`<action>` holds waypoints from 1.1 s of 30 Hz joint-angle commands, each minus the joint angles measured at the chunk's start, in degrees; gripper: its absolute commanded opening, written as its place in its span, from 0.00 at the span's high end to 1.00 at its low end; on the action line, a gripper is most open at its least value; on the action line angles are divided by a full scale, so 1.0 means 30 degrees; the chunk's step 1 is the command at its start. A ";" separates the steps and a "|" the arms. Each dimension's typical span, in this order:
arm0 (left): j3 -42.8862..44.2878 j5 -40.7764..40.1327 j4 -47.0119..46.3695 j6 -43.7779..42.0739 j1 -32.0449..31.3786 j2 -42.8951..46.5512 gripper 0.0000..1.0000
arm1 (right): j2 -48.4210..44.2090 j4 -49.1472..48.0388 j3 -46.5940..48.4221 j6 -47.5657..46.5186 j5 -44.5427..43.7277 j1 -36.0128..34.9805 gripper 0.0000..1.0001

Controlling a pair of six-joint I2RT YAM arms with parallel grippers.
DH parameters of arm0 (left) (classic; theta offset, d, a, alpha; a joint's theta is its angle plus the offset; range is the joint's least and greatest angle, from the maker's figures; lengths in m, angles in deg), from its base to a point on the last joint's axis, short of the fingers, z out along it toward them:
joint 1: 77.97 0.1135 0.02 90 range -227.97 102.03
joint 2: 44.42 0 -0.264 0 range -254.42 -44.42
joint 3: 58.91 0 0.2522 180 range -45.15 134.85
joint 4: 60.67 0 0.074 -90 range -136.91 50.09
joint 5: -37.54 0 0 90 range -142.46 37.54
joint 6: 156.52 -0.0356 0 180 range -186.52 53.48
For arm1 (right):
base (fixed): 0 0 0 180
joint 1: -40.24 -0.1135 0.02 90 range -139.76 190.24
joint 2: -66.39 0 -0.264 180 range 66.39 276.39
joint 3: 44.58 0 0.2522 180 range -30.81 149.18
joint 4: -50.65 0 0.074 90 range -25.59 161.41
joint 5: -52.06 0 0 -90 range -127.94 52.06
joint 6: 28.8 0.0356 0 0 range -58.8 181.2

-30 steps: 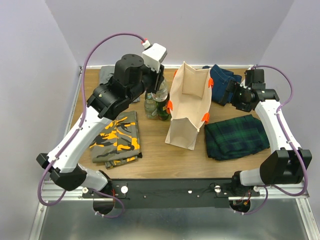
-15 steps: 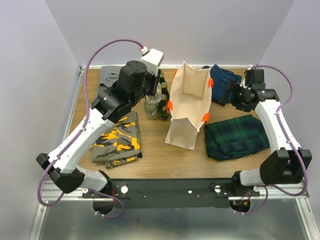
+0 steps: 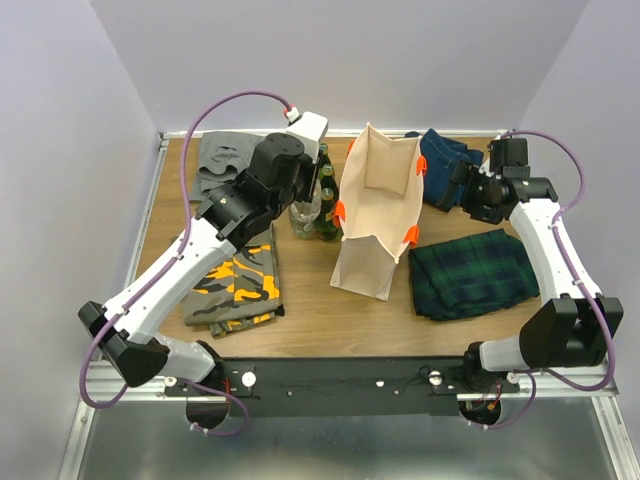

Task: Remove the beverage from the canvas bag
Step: Place the drink at the center of the board.

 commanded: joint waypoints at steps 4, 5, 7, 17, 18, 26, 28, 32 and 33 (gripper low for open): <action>-0.0332 -0.0704 -0.3201 0.0823 0.0169 0.0614 1.00 | 0.0387 -0.0281 0.0480 0.0165 0.0422 0.0010 0.00; -0.0479 -0.0529 -0.3346 0.0911 0.0169 0.0613 1.00 | 0.0387 -0.0339 0.0451 0.0165 0.0452 0.0010 0.00; -0.1411 -0.0264 -0.3872 0.1262 0.0198 0.0846 1.00 | 0.0416 -0.0311 0.0480 0.0165 0.0539 0.0011 0.00; -0.2912 0.0322 -0.4783 0.2523 0.0462 0.0263 1.00 | 0.0533 -0.0135 0.0656 0.0048 0.0511 0.0010 0.00; -0.2970 0.0352 -0.4812 0.2552 0.0462 0.0233 1.00 | 0.0533 -0.0135 0.0656 0.0019 0.0568 0.0010 0.00; -0.4317 0.0353 -0.5662 0.2934 0.0638 0.0321 1.00 | 0.0533 -0.0164 0.0656 0.0077 0.0569 0.0039 0.00; -0.4667 0.0235 -0.5750 0.2963 0.0638 0.0321 1.00 | 0.0533 -0.0135 0.0656 0.0136 0.0569 -0.0019 0.00; -0.5226 0.0059 -0.6042 0.2905 0.0638 0.0321 1.00 | 0.0533 -0.0194 0.0510 0.0165 0.0540 0.0040 0.00; -0.5343 0.0001 -0.6188 0.2904 0.0638 0.0321 1.00 | 0.0504 -0.0194 0.0481 0.0194 0.0511 0.0011 0.00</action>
